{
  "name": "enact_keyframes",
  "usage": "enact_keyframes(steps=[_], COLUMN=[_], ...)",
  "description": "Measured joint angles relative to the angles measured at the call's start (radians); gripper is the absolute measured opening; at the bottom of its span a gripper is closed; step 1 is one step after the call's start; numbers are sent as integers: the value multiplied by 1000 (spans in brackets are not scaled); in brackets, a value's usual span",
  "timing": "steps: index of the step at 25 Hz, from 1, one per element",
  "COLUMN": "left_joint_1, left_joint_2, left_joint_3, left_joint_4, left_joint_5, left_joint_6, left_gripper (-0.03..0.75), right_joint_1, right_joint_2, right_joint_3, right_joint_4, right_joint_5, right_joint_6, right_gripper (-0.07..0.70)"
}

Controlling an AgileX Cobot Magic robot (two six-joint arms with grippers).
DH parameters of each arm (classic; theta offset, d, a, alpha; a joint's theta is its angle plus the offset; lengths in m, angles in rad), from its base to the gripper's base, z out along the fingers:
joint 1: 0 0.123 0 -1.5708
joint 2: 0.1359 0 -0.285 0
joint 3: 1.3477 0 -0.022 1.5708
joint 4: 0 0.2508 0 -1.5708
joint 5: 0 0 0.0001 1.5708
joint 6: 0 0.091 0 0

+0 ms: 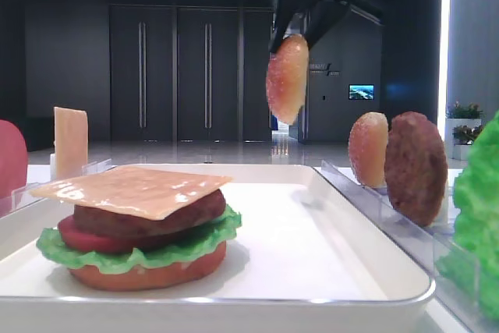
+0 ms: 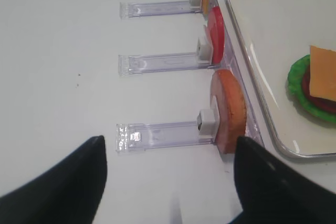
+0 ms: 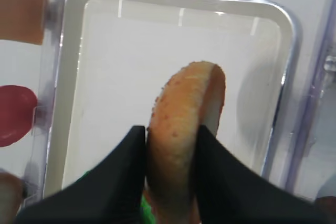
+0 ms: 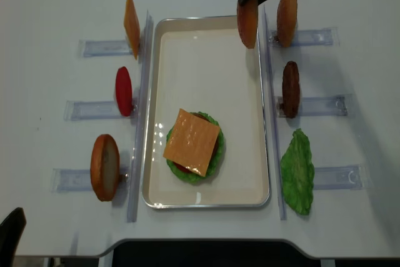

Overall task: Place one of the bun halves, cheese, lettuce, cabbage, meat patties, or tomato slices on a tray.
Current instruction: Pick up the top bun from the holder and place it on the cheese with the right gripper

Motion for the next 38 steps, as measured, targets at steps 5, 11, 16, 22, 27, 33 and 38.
enact_keyframes(steps=[5,11,16,22,27,33,38], left_joint_1=[0,0,0,0,0,0,0], left_joint_2=[0,0,0,0,0,0,0], left_joint_3=[0,0,0,0,0,0,0], left_joint_4=[0,0,0,0,0,0,0], left_joint_5=[0,0,0,0,0,0,0], left_joint_6=[0,0,0,0,0,-1,-1], left_gripper=[576,576,576,576,576,576,576], right_joint_1=[54,107,125,125,126,168,200], right_joint_2=[-47,-121,-235,-380,-436,-437,-438], right_joint_3=[0,56,206,445,622,814,916], right_joint_4=[6,24,60,332,650,1024,1235], right_joint_5=[-9,-17,-109,-253,-300,-333,-333], right_joint_6=[0,-4,-31,-235,-479,-840,-1060], right_gripper=[202,201,198,197,196,195,195])
